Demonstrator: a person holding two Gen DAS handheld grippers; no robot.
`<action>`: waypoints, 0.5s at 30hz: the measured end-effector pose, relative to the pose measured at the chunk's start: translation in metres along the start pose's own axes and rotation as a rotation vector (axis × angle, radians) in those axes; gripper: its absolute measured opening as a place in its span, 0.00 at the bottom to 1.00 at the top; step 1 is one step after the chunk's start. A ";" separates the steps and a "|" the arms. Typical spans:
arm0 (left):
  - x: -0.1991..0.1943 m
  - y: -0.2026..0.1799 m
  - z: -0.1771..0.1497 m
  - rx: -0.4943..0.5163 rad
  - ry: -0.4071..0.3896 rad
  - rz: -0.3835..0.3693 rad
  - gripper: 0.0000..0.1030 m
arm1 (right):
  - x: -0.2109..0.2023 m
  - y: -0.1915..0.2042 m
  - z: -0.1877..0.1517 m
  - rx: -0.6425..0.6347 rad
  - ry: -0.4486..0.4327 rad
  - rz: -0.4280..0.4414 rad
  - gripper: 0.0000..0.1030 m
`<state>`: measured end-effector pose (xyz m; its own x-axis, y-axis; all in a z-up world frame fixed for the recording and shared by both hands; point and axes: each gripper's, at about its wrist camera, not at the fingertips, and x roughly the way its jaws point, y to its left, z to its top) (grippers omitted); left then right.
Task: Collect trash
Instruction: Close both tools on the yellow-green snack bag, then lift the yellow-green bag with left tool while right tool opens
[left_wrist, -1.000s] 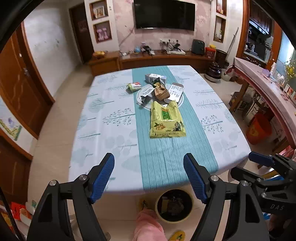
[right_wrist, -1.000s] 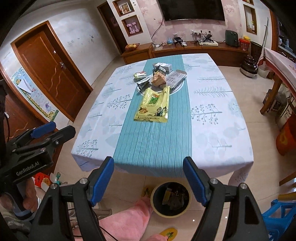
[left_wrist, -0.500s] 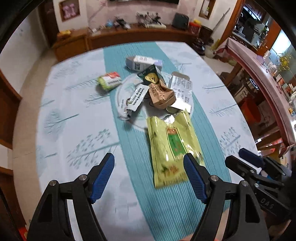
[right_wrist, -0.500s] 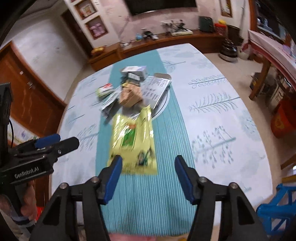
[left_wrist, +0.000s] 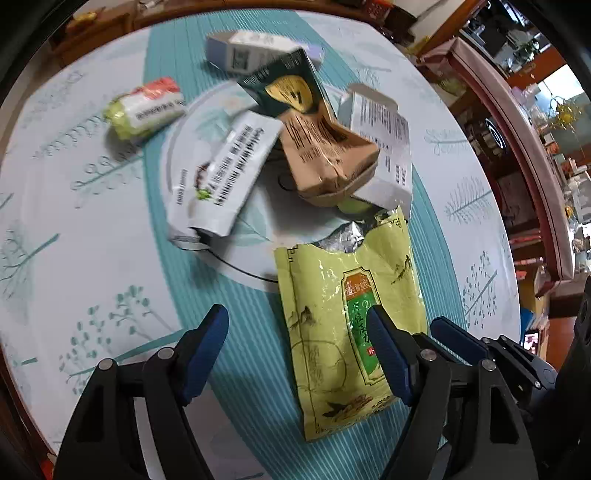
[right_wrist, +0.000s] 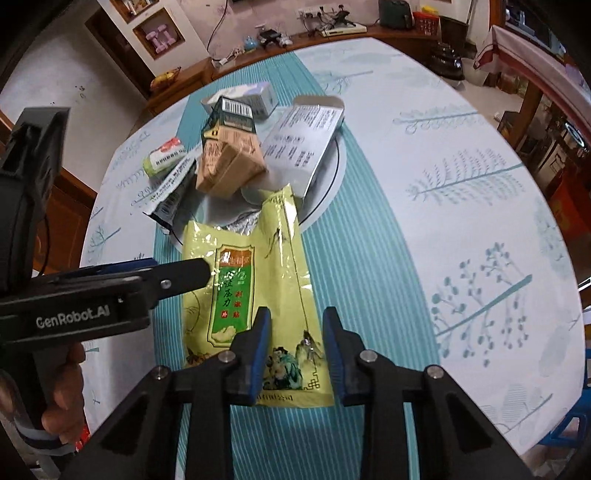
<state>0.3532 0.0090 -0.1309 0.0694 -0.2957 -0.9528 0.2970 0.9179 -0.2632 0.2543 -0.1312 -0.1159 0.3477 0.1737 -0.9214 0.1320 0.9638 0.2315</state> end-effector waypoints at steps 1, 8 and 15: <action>0.003 0.000 0.002 0.000 0.009 -0.007 0.73 | 0.002 0.000 0.000 0.002 0.003 0.000 0.28; 0.010 -0.014 0.004 0.032 0.011 -0.033 0.55 | 0.006 -0.002 0.000 0.022 0.010 0.024 0.28; 0.008 -0.020 0.000 0.066 0.015 -0.024 0.04 | 0.008 0.000 0.002 0.021 0.032 0.036 0.28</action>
<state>0.3479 -0.0116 -0.1335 0.0470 -0.3125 -0.9488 0.3607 0.8910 -0.2756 0.2586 -0.1304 -0.1231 0.3232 0.2147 -0.9217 0.1392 0.9525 0.2707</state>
